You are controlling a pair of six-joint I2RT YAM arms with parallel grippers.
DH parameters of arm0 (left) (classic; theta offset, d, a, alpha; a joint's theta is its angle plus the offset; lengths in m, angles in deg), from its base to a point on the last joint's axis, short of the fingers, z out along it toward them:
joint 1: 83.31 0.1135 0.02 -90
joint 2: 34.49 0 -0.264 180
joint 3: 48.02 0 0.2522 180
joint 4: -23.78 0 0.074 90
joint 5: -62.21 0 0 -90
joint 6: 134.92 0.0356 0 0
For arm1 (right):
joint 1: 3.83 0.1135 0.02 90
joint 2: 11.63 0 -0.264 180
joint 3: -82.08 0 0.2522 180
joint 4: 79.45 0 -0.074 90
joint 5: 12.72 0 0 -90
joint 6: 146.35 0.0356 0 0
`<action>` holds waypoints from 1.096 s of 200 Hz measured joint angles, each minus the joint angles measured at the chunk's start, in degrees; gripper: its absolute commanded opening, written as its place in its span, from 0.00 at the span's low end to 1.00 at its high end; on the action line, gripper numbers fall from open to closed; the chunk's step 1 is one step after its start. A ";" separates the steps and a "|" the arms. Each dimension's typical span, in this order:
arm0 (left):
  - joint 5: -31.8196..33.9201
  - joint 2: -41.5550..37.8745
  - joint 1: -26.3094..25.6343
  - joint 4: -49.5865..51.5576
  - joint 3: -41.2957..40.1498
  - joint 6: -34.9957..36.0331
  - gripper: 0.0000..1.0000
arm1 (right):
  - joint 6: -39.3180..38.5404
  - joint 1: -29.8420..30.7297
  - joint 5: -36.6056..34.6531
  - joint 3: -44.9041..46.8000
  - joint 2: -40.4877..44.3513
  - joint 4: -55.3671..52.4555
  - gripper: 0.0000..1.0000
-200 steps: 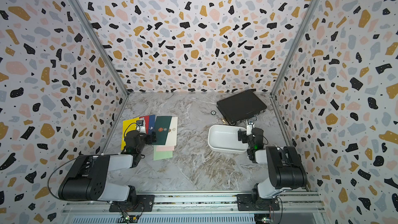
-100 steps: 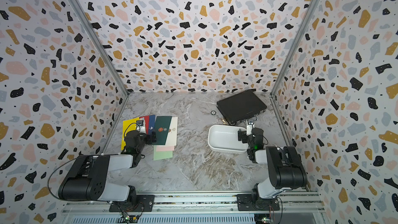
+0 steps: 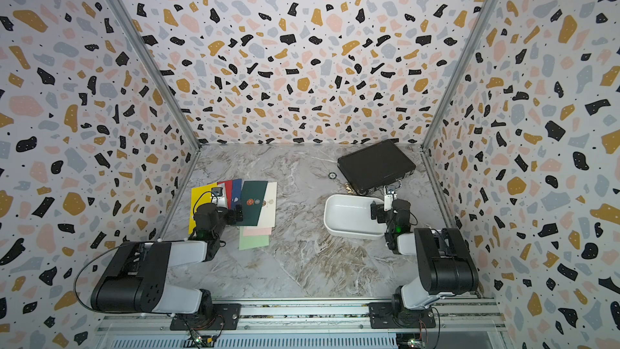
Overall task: Put the sealed envelopes into the storage box
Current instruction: Adjust the storage box at the center of the board.
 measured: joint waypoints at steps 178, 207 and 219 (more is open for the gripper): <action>-12.00 -36.39 1.55 79.91 32.83 -27.08 0.96 | 25.86 -0.13 -7.08 -27.65 19.85 -76.94 0.77; -14.29 -37.73 1.55 87.56 33.92 -24.20 0.94 | 25.62 -0.13 -4.70 -27.78 16.46 -81.64 0.67; -14.51 -38.34 1.55 89.55 33.92 -23.15 0.93 | 25.22 -0.13 -3.32 -28.30 13.62 -82.79 0.61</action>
